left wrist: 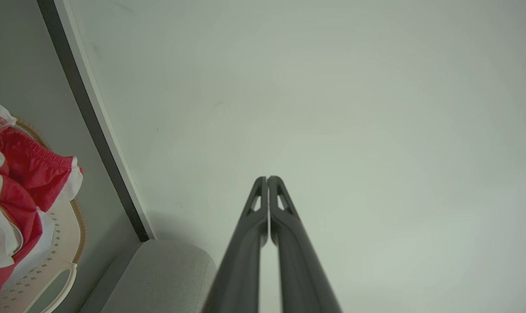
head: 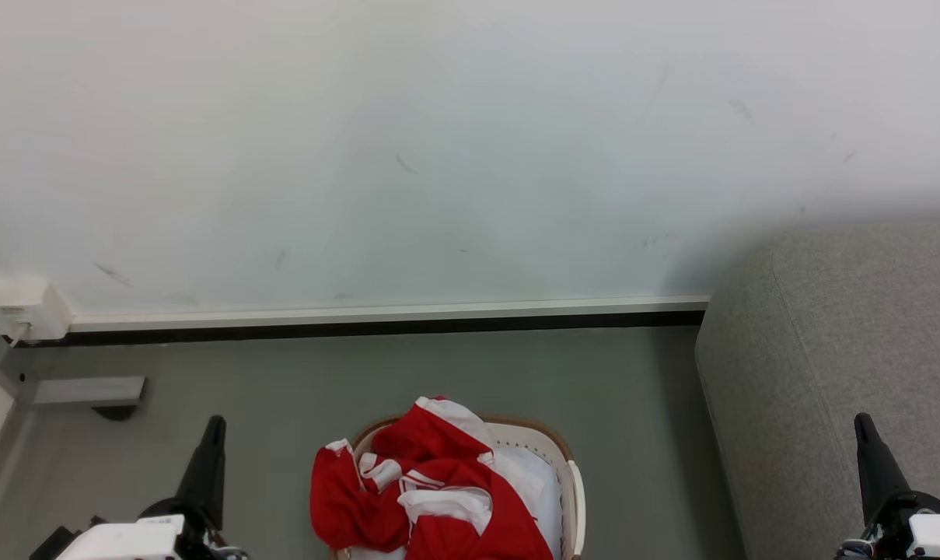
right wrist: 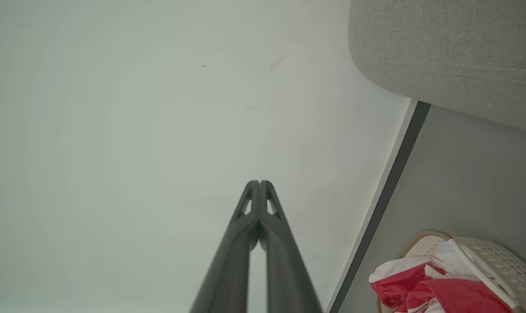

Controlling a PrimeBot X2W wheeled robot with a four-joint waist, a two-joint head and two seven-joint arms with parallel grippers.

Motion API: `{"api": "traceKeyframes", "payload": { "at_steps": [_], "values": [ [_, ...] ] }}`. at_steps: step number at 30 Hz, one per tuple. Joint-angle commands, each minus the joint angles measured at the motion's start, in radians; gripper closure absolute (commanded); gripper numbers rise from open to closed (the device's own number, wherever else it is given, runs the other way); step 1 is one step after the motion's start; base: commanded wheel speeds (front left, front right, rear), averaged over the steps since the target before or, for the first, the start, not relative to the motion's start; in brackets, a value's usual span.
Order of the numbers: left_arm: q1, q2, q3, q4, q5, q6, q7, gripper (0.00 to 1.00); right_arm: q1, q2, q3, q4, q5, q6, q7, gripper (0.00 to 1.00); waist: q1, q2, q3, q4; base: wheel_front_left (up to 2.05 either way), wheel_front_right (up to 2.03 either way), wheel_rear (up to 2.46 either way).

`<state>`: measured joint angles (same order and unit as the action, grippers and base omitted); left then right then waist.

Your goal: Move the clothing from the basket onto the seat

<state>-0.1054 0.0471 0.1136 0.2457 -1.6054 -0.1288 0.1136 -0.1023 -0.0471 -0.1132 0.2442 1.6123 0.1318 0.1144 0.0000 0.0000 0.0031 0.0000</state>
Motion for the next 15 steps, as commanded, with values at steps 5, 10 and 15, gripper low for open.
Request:
{"api": "traceKeyframes", "payload": {
  "at_steps": [5,10,15],
  "values": [
    [-0.008,0.006,0.001,-0.003,-0.014,-0.004,0.004,1.0,-0.013,-0.007,-0.003,-0.003,0.001,-0.002,0.002,1.0,0.0,0.0,0.0,0.0,0.0,0.0,0.0],
    [-0.008,0.006,0.001,-0.003,-0.014,-0.004,0.004,1.0,-0.013,-0.007,-0.003,-0.003,0.001,-0.002,0.002,1.0,0.0,0.0,0.0,0.0,0.0,0.0,0.0],
    [-0.008,0.006,0.001,-0.003,-0.014,-0.004,0.004,1.0,-0.013,-0.007,-0.003,-0.003,0.001,-0.002,0.002,1.0,0.0,0.0,0.0,0.0,0.0,0.0,0.0]
  ]
}}
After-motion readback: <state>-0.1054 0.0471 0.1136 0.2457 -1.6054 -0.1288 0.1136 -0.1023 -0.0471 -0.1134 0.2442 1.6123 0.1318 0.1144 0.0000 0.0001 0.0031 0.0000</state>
